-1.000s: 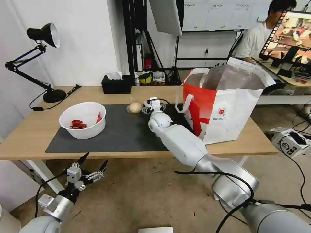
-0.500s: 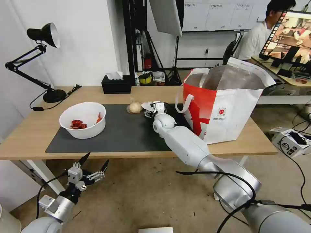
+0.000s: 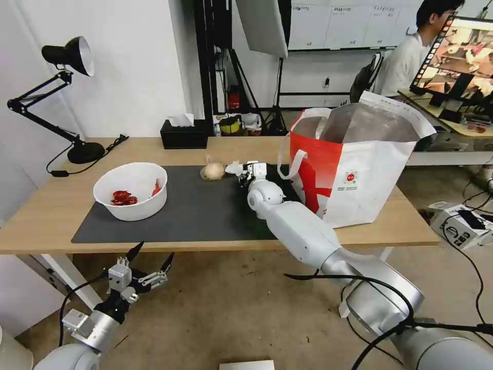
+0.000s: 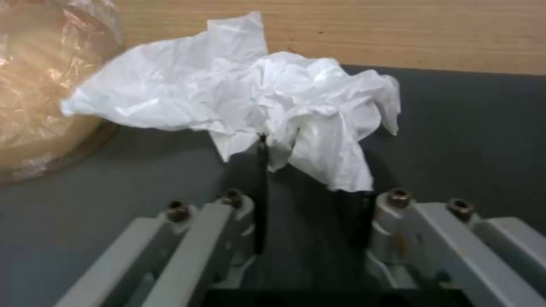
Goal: Pick up the trash from the table and place it into the takeout bag.
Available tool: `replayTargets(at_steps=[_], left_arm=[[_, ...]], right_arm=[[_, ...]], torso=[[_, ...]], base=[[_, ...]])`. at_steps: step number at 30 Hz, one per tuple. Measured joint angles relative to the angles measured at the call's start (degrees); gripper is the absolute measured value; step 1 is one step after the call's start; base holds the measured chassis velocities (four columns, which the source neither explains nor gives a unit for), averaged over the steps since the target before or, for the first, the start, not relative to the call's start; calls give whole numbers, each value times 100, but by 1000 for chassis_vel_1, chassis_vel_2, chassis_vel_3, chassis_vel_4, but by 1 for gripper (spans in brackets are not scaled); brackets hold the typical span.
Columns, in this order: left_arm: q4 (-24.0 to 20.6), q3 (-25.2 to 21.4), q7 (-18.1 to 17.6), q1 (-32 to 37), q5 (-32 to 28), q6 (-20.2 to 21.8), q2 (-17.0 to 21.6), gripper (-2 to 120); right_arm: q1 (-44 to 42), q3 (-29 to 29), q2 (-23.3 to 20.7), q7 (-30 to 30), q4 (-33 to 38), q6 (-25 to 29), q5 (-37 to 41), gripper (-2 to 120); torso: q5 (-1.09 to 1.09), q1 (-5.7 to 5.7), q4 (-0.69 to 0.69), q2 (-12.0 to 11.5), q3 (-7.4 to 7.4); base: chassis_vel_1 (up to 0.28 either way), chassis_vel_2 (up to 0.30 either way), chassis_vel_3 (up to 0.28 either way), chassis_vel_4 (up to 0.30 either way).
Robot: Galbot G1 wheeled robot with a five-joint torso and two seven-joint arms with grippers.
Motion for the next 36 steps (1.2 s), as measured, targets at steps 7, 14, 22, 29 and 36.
replayTargets(at_steps=[7, 14, 22, 29, 36], left_arm=[[-3, 31, -8, 1, -3, 0, -12, 100], [-14, 115, -15, -32, -3, 0, -37, 100], [-22, 148, -24, -49, 1, 1, -38, 100], [-51, 138, -27, 31, 3, 1, -42, 100], [-76, 118, -30, 43, 5, 1, -40, 100]], right_arm=[[-39, -7, -80, -109, 64, 143, 10, 1], [-155, -121, -409, -374, 561, 487, 194, 0], [-444, -246, -1106, -631, 1721, 811, 636, 0], [-798, -214, -1631, -897, 2676, 983, 671, 0], [-1095, -96, -2021, -1129, 3639, 1027, 680, 0]], torso=[[1, 0, 2, 0, 1], [0, 0, 2, 0, 1], [0, 0, 1, -1, 1], [1, 0, 1, 0, 1], [0, 0, 1, 0, 0]], base=[[0, 0, 0, 0], [0, 0, 0, 0], [0, 0, 0, 0], [0, 0, 0, 0], [0, 0, 0, 0]])
